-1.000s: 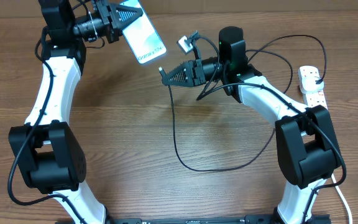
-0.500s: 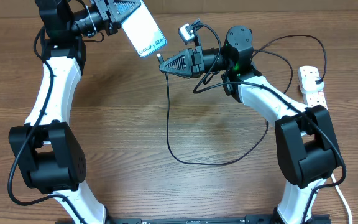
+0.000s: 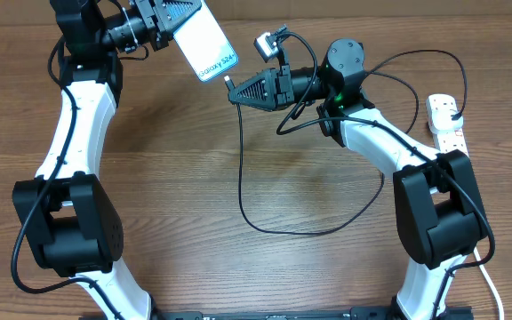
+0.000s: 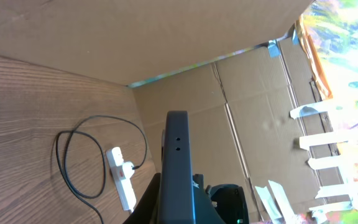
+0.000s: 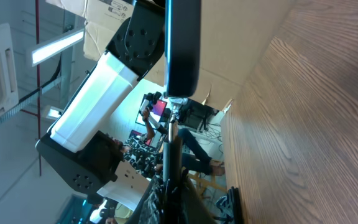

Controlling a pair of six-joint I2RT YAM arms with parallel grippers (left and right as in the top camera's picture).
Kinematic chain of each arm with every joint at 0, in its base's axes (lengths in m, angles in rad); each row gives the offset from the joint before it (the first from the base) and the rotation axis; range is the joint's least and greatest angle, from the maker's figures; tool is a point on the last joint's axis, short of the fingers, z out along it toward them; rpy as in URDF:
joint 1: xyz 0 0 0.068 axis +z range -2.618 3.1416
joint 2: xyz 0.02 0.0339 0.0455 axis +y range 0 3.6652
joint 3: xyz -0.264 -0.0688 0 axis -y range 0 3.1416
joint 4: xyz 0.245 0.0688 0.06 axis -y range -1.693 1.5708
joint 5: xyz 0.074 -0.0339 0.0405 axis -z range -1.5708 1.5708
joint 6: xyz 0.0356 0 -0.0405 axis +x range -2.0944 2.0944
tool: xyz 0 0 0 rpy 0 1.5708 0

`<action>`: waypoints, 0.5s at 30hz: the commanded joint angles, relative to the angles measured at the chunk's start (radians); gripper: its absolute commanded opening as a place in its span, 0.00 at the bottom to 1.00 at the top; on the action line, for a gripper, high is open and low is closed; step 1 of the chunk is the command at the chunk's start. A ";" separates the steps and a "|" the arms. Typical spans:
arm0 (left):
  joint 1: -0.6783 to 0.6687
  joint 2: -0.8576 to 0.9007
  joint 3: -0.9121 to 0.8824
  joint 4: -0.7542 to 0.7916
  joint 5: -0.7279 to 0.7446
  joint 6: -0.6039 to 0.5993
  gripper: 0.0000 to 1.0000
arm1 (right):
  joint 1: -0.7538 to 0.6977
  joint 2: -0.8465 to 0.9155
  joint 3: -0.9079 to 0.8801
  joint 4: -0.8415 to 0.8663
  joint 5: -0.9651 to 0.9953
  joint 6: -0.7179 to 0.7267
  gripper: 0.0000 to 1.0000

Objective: Plug charger to phone and switch on socket

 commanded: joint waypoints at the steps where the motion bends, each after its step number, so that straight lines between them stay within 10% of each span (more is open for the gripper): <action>1: 0.005 0.005 0.014 0.013 0.002 -0.015 0.04 | -0.007 0.003 0.014 0.027 -0.008 -0.002 0.04; 15: -0.024 0.005 0.014 0.013 0.001 -0.036 0.05 | -0.007 0.003 0.014 0.047 0.010 -0.005 0.04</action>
